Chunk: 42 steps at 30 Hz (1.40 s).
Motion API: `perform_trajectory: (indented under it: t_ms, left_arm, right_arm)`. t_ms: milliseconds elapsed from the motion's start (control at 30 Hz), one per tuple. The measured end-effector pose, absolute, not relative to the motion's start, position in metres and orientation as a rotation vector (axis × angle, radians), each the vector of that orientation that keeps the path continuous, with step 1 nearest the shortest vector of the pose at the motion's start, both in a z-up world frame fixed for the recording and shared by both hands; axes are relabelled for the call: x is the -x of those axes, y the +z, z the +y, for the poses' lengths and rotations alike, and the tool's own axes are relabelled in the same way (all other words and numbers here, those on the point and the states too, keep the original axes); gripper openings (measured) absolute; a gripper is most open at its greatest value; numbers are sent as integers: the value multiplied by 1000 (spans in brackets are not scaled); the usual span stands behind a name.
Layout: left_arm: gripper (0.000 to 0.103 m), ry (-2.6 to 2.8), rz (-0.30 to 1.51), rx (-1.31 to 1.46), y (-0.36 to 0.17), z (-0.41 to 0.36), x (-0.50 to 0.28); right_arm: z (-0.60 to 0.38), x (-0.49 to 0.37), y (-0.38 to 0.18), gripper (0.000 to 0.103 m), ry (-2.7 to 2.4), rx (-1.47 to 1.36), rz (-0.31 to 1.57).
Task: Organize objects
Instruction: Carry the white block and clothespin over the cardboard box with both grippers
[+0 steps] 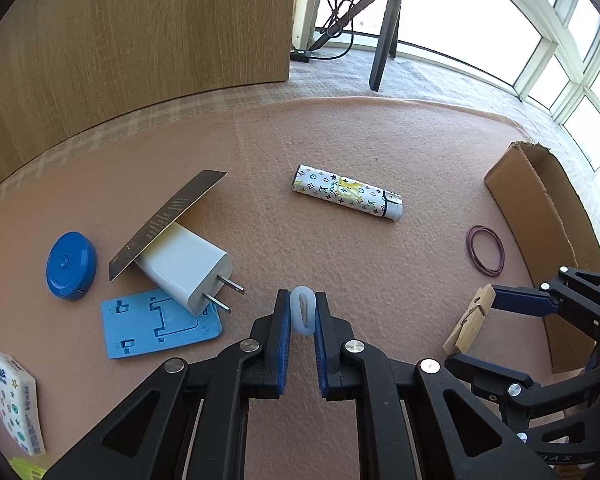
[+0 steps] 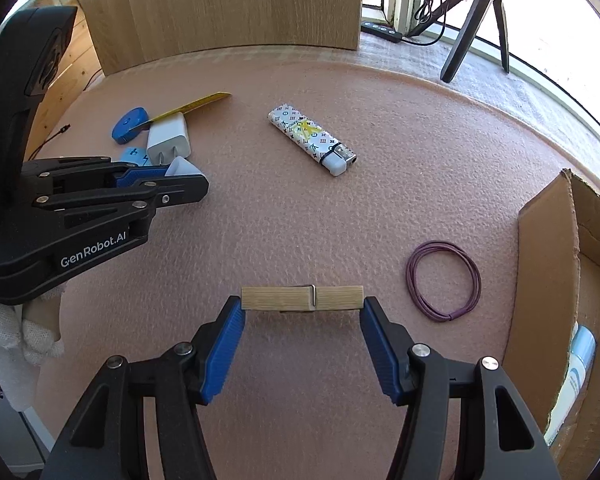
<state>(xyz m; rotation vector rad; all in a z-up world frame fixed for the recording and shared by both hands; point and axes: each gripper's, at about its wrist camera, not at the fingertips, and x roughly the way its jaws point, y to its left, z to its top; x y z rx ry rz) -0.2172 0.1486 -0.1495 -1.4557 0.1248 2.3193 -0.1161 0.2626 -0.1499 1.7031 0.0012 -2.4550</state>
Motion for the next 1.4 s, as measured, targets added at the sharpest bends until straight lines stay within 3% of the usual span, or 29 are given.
perform_trajectory:
  t_ms: [567, 1000, 1333, 1400]
  left_arm:
    - [11, 2179, 168, 1230, -81, 248, 169]
    - [11, 2030, 262, 1152, -73, 366, 150]
    - [11, 2010, 283, 1160, -79, 412, 156]
    - [16, 1999, 276, 1153, -78, 416, 155]
  right_arm:
    - [370, 26, -71, 56, -2735, -1565, -300]
    - [456, -30, -70, 56, -2892, -1613, -412]
    - [474, -37, -77, 56, -2894, -1616, -438]
    - [475, -38, -76, 56, -2895, -1602, -436]
